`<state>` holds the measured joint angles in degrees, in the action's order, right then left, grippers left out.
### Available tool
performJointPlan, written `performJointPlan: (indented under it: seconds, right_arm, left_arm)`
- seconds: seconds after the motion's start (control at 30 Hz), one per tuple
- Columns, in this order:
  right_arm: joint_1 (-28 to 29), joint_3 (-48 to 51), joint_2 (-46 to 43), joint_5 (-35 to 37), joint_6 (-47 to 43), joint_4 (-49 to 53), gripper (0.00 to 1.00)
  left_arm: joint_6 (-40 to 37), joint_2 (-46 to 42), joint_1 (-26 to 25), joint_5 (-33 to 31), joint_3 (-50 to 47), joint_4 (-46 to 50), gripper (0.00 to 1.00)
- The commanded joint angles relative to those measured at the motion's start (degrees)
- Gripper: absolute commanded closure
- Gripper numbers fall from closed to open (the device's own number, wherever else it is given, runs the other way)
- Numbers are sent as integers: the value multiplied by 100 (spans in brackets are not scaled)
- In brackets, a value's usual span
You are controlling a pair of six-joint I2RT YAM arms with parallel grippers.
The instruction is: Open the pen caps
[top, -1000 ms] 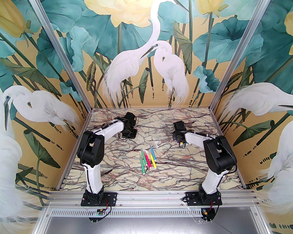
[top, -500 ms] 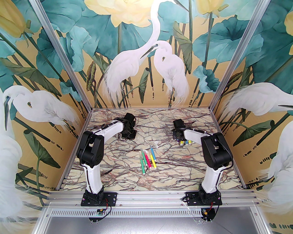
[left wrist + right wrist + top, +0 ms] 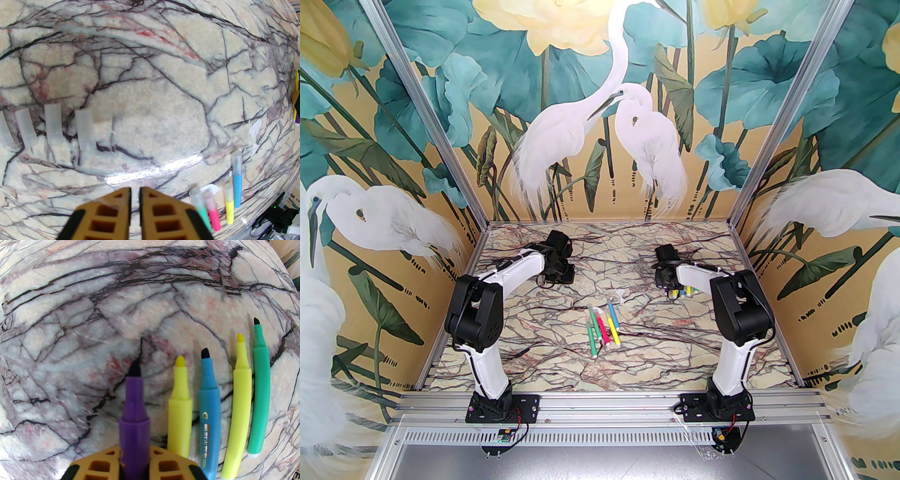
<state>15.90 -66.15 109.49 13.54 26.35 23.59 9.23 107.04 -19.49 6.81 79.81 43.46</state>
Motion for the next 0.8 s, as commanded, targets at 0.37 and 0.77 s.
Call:
performJointPlan:
  seconds: [0.37, 0.77]
  right_arm:
    - [-20, -153, 65, 41, -130, 255, 71]
    - [36, -90, -622, -219, -592, 367, 62]
  left_arm:
    - [123, -402, 103, 295, -288, -385, 65]
    - [190, -721, 148, 349, -581, -812, 44]
